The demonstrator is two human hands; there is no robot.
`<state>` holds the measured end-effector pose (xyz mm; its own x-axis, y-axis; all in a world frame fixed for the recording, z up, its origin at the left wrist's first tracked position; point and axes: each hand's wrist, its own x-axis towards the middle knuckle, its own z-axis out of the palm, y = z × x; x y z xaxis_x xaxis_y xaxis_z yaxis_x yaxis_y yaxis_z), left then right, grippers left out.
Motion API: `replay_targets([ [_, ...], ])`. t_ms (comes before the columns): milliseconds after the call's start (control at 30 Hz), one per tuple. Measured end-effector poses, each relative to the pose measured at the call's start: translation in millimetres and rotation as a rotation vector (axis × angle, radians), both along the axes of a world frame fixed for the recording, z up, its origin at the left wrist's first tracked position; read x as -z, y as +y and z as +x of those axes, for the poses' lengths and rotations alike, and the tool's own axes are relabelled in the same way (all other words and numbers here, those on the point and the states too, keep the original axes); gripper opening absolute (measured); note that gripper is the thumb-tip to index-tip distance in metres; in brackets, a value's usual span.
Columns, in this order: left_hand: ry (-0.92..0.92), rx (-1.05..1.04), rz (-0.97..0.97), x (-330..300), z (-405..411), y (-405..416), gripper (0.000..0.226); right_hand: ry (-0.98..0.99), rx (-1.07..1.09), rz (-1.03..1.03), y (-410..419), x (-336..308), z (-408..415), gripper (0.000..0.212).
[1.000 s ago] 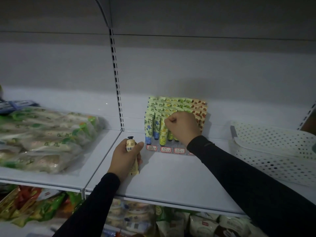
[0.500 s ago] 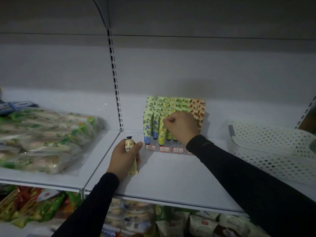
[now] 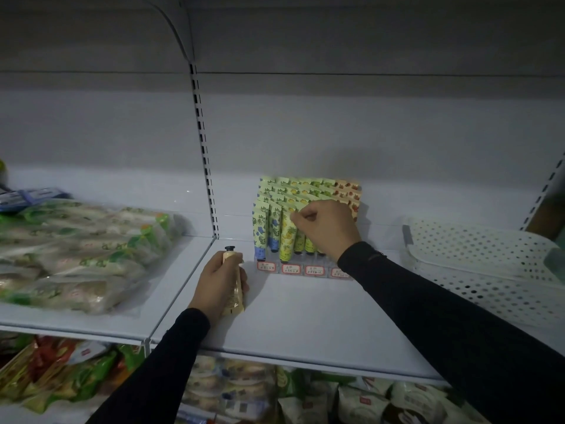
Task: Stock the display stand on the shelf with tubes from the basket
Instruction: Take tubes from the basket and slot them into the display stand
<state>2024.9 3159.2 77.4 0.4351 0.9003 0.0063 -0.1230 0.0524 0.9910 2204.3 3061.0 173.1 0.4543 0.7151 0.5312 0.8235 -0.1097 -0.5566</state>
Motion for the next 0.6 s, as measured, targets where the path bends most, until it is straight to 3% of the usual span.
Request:
replay_targets([
  [267, 0.011, -0.017, 0.064, -10, -2, -3, 0.020, -0.008, 0.001, 0.032, -3, 0, -1, 0.032],
  [467, -0.062, 0.042, 0.094, -29, -4, -5, 0.015, 0.019, -0.014, -0.023, -3, 6, 1, 0.022],
  [600, -0.062, 0.070, 0.095, -29, -6, -3, 0.017, 0.009, -0.023, -0.084, 1, 14, 3, 0.035],
])
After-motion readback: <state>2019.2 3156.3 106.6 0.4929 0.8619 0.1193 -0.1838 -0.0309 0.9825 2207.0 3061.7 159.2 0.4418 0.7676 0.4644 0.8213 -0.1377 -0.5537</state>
